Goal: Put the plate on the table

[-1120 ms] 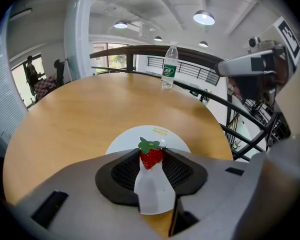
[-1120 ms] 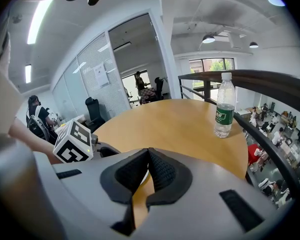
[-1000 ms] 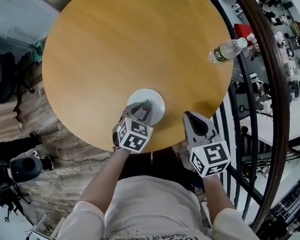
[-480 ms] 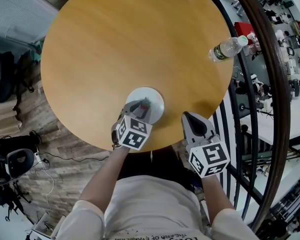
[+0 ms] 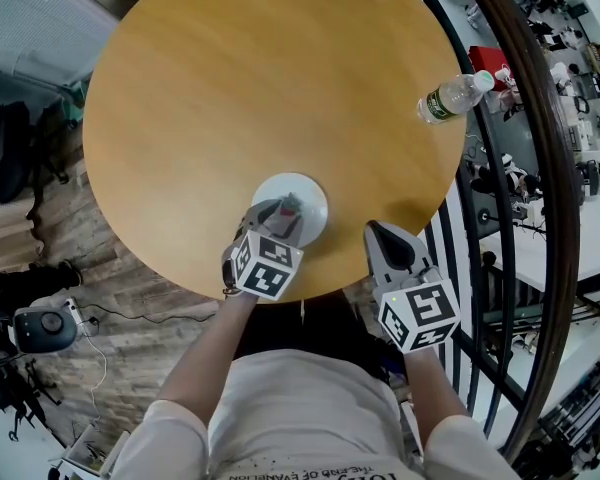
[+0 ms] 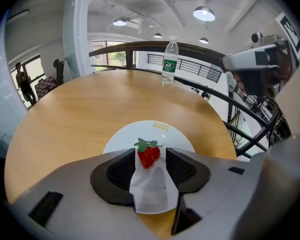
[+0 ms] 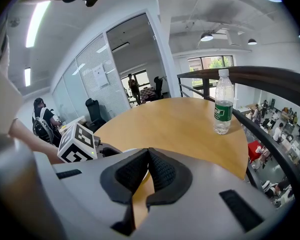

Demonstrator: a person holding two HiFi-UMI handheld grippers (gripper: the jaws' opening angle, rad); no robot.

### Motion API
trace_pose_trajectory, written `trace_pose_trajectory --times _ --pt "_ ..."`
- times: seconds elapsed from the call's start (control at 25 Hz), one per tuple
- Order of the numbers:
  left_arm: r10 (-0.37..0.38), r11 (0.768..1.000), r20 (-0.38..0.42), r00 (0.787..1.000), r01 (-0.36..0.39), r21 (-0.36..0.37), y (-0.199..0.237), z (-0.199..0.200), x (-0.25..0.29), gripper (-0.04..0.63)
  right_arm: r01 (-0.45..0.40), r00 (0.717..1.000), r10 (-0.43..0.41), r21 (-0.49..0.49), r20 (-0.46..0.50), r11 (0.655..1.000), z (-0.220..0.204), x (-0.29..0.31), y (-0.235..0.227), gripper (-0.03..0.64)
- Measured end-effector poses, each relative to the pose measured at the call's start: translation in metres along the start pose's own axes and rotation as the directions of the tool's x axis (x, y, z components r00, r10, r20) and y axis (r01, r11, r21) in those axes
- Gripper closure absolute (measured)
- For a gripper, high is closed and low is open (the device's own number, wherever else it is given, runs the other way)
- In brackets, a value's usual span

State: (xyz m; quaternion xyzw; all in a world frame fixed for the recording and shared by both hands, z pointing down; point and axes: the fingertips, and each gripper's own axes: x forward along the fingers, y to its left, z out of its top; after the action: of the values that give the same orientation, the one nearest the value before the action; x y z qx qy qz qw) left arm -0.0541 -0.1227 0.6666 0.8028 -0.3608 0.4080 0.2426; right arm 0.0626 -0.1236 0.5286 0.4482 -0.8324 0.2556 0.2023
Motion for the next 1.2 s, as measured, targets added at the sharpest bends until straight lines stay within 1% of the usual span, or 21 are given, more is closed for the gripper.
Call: trace_pose_trajectory --times 0.24,0.44,0.52,0.56,0.64,0.68,0.84,0.96,1.04,1.12,1.2 --pt "0.018 1.0 0.033 0.999 -0.017 -0.004 0.002 0.006 -0.018 0.391 -0.007 1.0 0.007 -0.012 0.007 1.0 0.006 -0.004 0.004 0.597" --pt "0.023 0.998 0.122 0.992 -0.016 -0.056 0.002 0.02 -0.053 0.391 -0.011 1.0 0.012 -0.031 0.026 0.999 0.013 -0.012 0.01 0.597" --pt "0.029 0.999 0.155 0.987 -0.022 -0.045 -0.001 0.022 -0.073 0.401 -0.014 0.999 0.015 -0.039 0.028 0.999 0.014 -0.018 0.013 0.597" --pt "0.035 0.999 0.172 0.984 -0.03 -0.033 -0.003 0.023 -0.083 0.418 -0.016 0.999 0.017 -0.044 0.031 0.999 0.015 -0.022 0.015 0.597" --pt "0.056 0.998 0.213 0.975 -0.053 -0.021 -0.003 0.027 -0.106 0.453 -0.018 0.999 0.02 -0.059 0.047 0.998 0.023 -0.028 0.018 0.597" --pt "0.067 0.998 0.234 0.97 -0.062 -0.027 -0.002 0.029 -0.118 0.471 -0.017 0.998 0.021 -0.067 0.058 0.998 0.028 -0.031 0.019 0.597" --pt "0.097 0.993 0.303 0.948 -0.07 -0.099 -0.001 0.034 -0.16 0.537 -0.015 0.996 0.022 -0.089 0.085 0.996 0.042 -0.048 0.025 0.597" --pt "0.107 0.986 0.353 0.929 -0.053 -0.158 -0.005 0.035 -0.187 0.562 -0.017 0.995 0.028 -0.109 0.1 0.994 0.046 -0.06 0.031 0.597" --pt "0.106 0.979 0.389 0.915 -0.028 -0.202 -0.011 0.036 -0.203 0.571 -0.022 0.994 0.034 -0.117 0.106 0.993 0.045 -0.068 0.035 0.597" --pt "0.11 0.97 0.425 0.898 -0.003 -0.243 -0.017 0.038 -0.216 0.571 -0.038 0.993 0.052 -0.121 0.11 0.992 0.047 -0.074 0.041 0.597" --pt "0.125 0.964 0.453 0.883 0.001 -0.267 -0.021 0.041 -0.226 0.571 -0.064 0.991 0.078 -0.126 0.113 0.99 0.051 -0.076 0.049 0.597"
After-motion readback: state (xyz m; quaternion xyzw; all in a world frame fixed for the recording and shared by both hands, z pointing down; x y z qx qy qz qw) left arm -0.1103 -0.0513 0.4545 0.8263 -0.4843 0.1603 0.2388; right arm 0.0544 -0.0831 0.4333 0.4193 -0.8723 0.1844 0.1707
